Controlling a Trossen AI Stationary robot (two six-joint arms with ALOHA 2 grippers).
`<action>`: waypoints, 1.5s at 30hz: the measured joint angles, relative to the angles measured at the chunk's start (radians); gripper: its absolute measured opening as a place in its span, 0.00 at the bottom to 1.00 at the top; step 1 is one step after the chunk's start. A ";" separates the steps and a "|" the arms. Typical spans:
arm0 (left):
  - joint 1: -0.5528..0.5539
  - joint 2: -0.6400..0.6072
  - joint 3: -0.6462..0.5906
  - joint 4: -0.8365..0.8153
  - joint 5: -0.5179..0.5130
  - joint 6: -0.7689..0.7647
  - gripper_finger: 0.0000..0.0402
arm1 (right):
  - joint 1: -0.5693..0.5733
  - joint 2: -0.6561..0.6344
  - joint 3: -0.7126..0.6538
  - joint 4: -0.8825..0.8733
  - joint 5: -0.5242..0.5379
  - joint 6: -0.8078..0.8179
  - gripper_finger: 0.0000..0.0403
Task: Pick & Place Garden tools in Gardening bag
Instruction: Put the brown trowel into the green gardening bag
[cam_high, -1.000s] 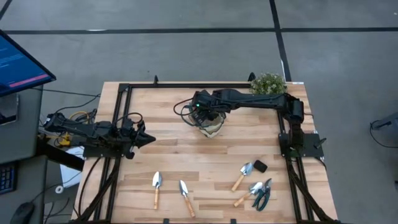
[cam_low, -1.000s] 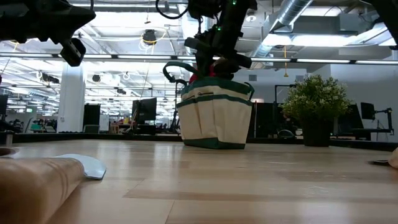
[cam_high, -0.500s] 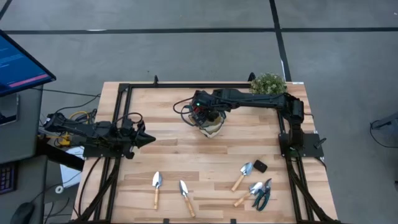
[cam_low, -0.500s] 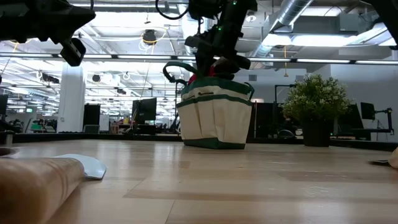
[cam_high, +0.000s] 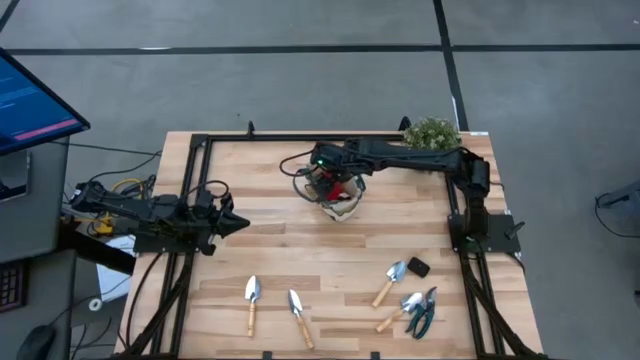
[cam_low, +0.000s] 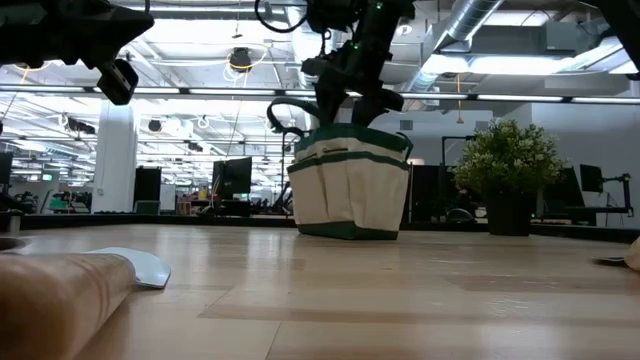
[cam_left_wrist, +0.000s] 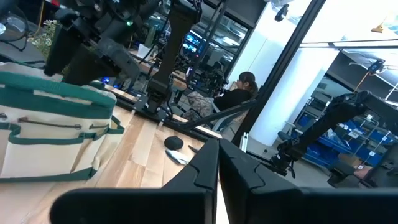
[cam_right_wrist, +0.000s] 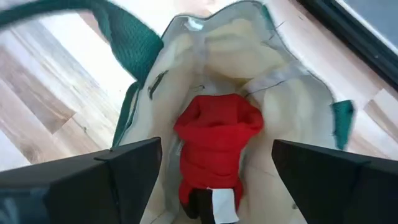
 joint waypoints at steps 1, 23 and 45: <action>0.000 0.000 0.000 0.000 0.000 0.000 0.02 | 0.000 0.000 0.018 -0.025 0.000 0.000 0.73; 0.000 0.006 0.000 0.008 -0.036 -0.022 0.02 | 0.074 -0.323 -0.268 -0.458 0.204 0.132 0.70; 0.000 0.021 0.000 0.017 -0.098 -0.062 0.02 | 0.608 -0.598 -0.745 -0.108 -0.253 1.182 0.70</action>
